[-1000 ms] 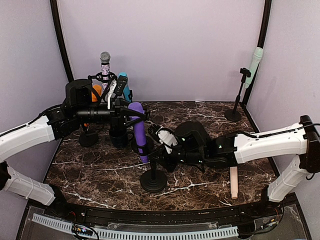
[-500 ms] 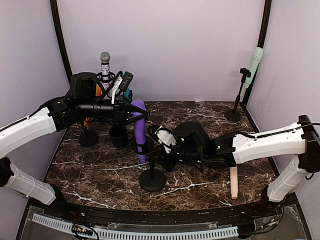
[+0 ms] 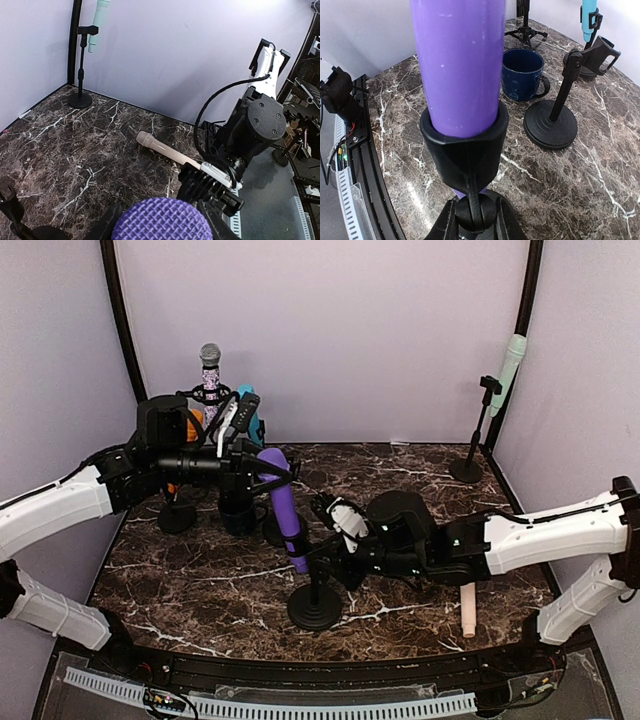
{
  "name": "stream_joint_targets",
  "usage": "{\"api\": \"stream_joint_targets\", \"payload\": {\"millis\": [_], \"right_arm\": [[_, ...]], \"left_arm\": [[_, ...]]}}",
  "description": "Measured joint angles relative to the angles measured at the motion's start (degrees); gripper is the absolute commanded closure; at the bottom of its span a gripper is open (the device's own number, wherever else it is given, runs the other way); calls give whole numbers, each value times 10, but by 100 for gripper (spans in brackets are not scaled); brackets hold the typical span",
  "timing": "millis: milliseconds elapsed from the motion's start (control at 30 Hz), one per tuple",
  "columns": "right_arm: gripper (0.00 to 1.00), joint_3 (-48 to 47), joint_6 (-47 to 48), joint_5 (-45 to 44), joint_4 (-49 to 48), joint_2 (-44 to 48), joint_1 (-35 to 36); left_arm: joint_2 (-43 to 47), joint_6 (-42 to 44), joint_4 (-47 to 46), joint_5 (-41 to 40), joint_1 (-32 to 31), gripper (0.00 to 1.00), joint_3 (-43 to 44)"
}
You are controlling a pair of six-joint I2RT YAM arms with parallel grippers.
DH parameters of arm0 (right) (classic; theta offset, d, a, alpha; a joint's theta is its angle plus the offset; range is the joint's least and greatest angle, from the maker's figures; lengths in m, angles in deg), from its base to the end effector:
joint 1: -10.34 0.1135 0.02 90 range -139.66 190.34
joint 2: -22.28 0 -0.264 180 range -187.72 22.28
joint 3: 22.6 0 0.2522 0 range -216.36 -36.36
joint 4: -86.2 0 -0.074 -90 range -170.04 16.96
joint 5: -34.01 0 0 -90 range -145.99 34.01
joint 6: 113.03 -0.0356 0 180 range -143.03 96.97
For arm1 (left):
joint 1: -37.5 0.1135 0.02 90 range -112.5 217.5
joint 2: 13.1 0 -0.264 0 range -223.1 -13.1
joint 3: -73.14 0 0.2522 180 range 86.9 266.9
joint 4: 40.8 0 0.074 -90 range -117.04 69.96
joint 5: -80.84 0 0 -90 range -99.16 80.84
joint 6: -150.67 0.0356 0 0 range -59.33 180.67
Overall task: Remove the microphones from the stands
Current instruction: Remove the microphone from the microphone stand.
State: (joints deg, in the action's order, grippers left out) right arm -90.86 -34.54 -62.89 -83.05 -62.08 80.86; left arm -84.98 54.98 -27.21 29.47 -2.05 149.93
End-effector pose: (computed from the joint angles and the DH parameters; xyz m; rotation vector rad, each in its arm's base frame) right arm 0.1154 0.3134 0.2569 -0.9775 1.8871 0.7600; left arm 0.2093 -0.2017 0.3706 1.0156 1.5238 -1.1466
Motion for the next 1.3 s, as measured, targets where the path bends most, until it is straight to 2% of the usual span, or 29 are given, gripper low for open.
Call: {"api": "stream_joint_targets", "payload": {"millis": [67,133,333,400,533,733,1000,1067,1300], "right_arm": [[94,18,-8,0,-6,18,3],[96,28,-13,2,-11,27,6],[97,32,-14,7,-30,21,7],[97,35,-15,6,-38,20,7],[97,42,-19,6,-52,20,7],[97,46,-26,6,-69,17,7],[97,46,-28,6,-73,16,7],[97,46,-28,6,-73,16,8],[97,46,-28,-8,-73,15,15]], "left_arm": [[11,0,-15,16,1,86,-19],[21,-1,-27,26,1,73,-35],[39,-4,-55,29,4,26,-64],[43,-2,-61,28,7,18,-70],[60,-18,-95,23,8,9,-106],[79,-45,-142,-4,-2,5,-164],[75,-53,-176,-84,-55,6,-189],[69,-56,-184,-104,-62,12,-189],[60,-82,-210,-168,-75,47,-195]]}}
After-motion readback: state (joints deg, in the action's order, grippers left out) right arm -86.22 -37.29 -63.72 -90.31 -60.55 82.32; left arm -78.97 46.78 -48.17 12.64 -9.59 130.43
